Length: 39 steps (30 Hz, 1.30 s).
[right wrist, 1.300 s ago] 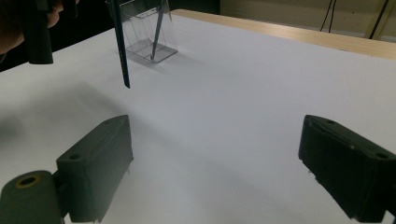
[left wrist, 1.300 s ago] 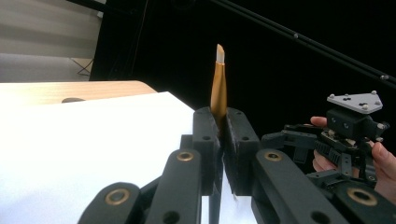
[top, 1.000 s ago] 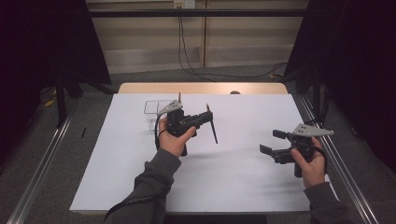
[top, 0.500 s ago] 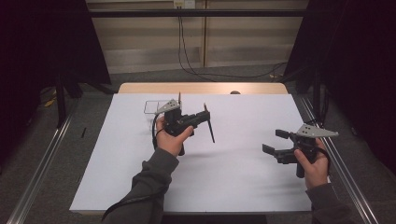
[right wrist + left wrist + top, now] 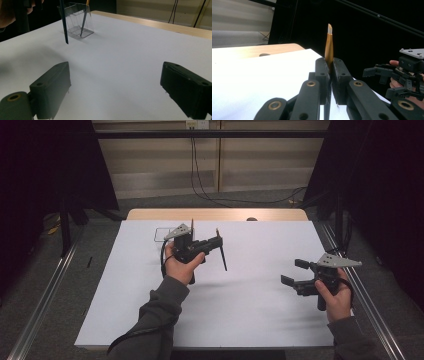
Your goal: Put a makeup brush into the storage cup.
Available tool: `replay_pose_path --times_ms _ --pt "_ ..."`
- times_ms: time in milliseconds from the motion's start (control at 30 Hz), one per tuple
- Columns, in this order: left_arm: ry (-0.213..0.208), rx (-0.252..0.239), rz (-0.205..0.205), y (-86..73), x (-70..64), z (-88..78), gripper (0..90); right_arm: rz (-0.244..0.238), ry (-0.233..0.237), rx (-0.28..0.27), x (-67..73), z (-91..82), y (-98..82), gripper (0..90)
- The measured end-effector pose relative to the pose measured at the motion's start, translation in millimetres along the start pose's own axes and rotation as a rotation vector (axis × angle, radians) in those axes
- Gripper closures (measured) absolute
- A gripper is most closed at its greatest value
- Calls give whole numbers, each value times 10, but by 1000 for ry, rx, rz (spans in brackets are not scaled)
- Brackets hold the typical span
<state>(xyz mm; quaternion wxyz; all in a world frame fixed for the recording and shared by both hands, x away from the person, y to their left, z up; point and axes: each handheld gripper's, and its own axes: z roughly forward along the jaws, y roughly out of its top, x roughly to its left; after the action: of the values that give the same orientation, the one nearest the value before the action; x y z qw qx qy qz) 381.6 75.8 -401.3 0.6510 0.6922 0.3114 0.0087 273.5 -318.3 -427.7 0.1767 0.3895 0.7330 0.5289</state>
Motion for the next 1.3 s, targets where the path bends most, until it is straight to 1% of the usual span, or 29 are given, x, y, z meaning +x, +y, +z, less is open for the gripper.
replay_pose_path --times_ms 67,133,167,200,233,267,333,467,533,567,633,667,733,800,900,933,967,1000,1033,1067,1100,1133,1200,1233,1300 --pt "-2 0 -2 12 2 -3 841 -1 -1 0 3 1 1 87" --pt "3 2 10 26 10 -11 841 -2 -4 2 7 4 3 87" --pt "3 -4 -1 31 5 -7 841 -3 -3 2 7 5 3 87" --pt "3 2 11 39 9 -11 841 -3 -2 1 6 7 2 87" --pt "9 1 9 45 7 -14 841 -1 -5 0 8 10 3 87" --pt "7 14 14 53 13 -19 841 -2 -3 2 7 10 3 87" --pt "10 18 17 65 12 -21 841 -1 -3 0 8 9 3 87" --pt "21 10 15 88 14 -26 841 -8 3 1 8 11 4 87" --pt "30 14 24 101 20 -35 842 -8 1 0 9 9 5 87" --pt "28 21 29 108 25 -41 842 -5 -1 1 10 7 6 87" --pt "32 20 33 119 27 -47 842 -3 -5 2 9 4 7 87" --pt "27 24 39 125 31 -53 842 1 -5 1 7 3 7 87" --pt "38 30 43 136 33 -57 842 2 -7 -2 6 7 9 87" --pt "38 28 47 147 39 -68 842 -2 -2 1 9 7 7 87" --pt "51 28 50 166 46 -82 842 -2 -1 -1 3 6 4 87" --pt "46 34 53 172 55 -88 842 -3 -4 0 2 6 6 87" --pt "55 33 50 176 60 -95 842 0 -1 1 1 3 6 87" --pt "53 30 50 180 66 -98 842 1 1 -3 1 4 5 87" --pt "62 38 52 189 71 -108 842 -2 -3 -3 -1 2 6 87" --pt "59 35 52 193 79 -113 842 -2 -3 -4 -2 -1 6 87" --pt "67 36 50 201 83 -123 842 0 -4 -4 -1 -3 6 87" --pt "63 33 52 207 94 -130 843 2 -8 -3 -1 -5 7 87" --pt "77 46 64 223 111 -157 843 1 -6 -6 -3 -6 7 87" --pt "79 39 58 228 109 -160 843 0 -8 -5 -2 -7 7 87" --pt "81 37 58 240 119 -174 843 -3 -5 -4 -2 -9 7 87"
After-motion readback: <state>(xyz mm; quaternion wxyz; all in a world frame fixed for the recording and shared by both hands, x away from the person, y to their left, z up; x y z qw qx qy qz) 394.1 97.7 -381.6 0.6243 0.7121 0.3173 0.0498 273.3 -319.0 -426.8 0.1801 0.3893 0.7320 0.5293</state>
